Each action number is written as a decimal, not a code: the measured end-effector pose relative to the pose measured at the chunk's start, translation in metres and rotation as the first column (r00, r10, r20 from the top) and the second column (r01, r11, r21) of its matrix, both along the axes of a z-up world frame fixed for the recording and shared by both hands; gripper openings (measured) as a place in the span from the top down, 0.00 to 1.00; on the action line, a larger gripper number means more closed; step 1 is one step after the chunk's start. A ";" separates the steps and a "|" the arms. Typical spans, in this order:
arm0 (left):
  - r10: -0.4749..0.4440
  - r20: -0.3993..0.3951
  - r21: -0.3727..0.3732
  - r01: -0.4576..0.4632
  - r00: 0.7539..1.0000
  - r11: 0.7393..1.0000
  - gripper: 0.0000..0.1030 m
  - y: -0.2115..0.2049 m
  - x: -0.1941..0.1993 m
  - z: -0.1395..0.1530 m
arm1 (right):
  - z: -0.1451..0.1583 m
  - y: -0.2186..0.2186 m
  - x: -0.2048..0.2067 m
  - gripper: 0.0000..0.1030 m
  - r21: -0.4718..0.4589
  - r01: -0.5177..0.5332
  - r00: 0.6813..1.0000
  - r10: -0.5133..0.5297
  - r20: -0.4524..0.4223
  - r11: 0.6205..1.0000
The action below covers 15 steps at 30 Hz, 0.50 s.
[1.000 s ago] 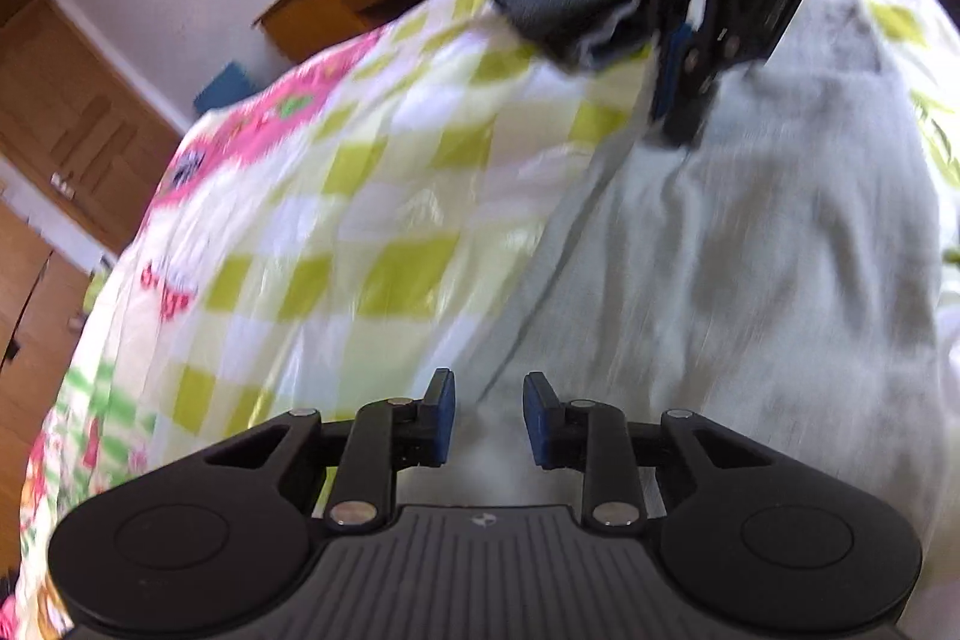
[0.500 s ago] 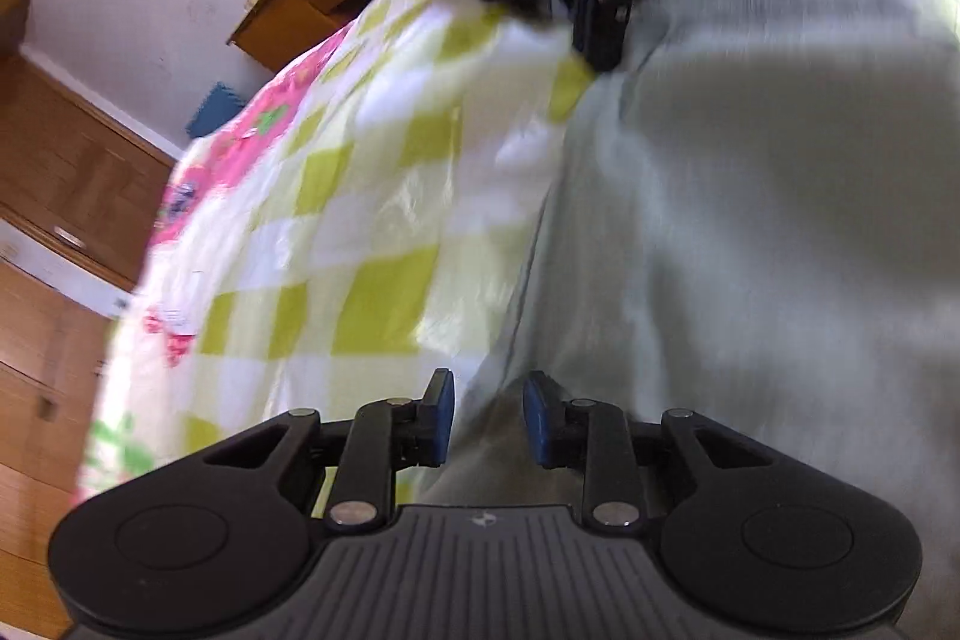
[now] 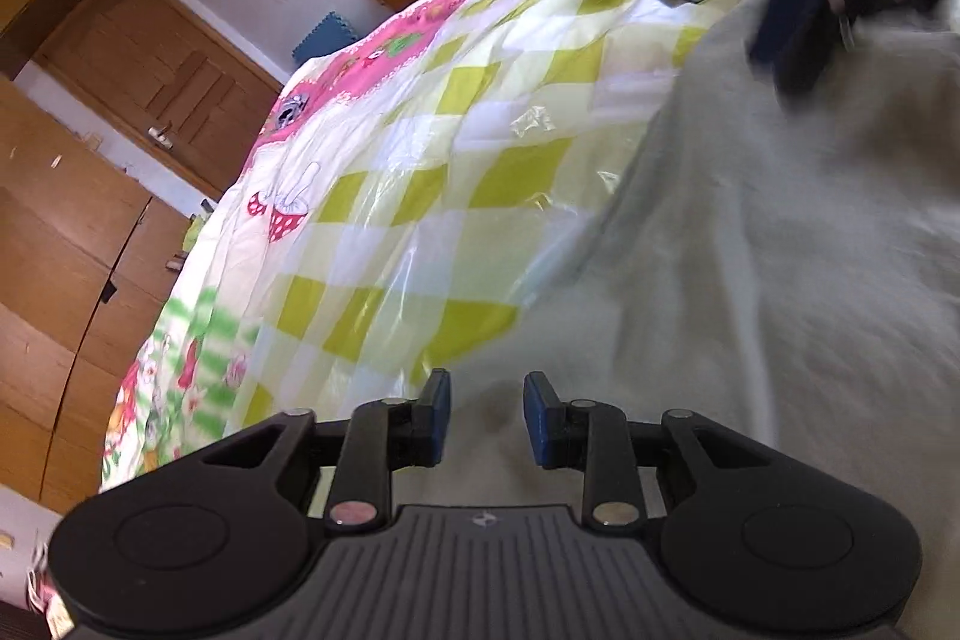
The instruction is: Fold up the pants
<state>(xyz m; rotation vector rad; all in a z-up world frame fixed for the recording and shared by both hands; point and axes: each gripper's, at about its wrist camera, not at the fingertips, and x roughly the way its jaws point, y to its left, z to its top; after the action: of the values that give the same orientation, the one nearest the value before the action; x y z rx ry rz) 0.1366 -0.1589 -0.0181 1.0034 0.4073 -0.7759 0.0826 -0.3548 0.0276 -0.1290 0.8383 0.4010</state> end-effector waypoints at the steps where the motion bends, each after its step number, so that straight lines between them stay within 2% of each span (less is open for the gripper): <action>1: 0.007 0.002 0.003 -0.007 1.000 1.000 0.55 0.004 -0.003 -0.002 | -0.006 0.009 -0.001 0.76 -0.033 -0.016 1.000 0.016 -0.007 0.999; 3: 0.015 0.007 0.031 -0.015 1.000 0.999 0.53 0.011 -0.003 -0.012 | -0.022 0.018 0.000 0.74 -0.104 -0.030 0.998 0.025 -0.051 0.994; 5: 0.060 0.043 0.075 -0.064 0.997 0.995 0.53 0.014 0.014 -0.027 | -0.033 0.013 0.003 0.76 -0.126 -0.013 0.997 0.004 -0.072 0.992; 8: 0.178 0.046 0.062 -0.181 0.983 0.982 0.51 0.029 0.054 -0.037 | -0.025 0.003 0.007 0.78 -0.132 0.053 0.992 -0.067 -0.104 0.990; 9: 0.209 0.052 0.050 -0.211 0.977 0.976 0.51 0.035 0.060 -0.034 | -0.017 0.003 0.007 0.71 -0.140 0.075 0.990 -0.090 -0.106 0.987; 11: 0.244 0.075 0.034 -0.247 0.967 0.968 0.51 0.050 0.061 -0.028 | 0.001 0.007 0.006 0.70 -0.100 0.074 0.993 -0.082 -0.082 0.992; 15: 0.285 0.076 -0.036 -0.283 0.955 0.958 0.51 0.084 0.038 -0.024 | 0.019 0.023 0.040 0.67 0.087 0.036 0.998 -0.032 -0.051 0.996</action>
<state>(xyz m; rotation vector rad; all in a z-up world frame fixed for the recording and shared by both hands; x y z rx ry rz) 0.1741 -0.0752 -0.0423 0.9245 0.4597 -0.4784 0.1226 -0.3322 0.0462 -0.0230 0.8688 0.4097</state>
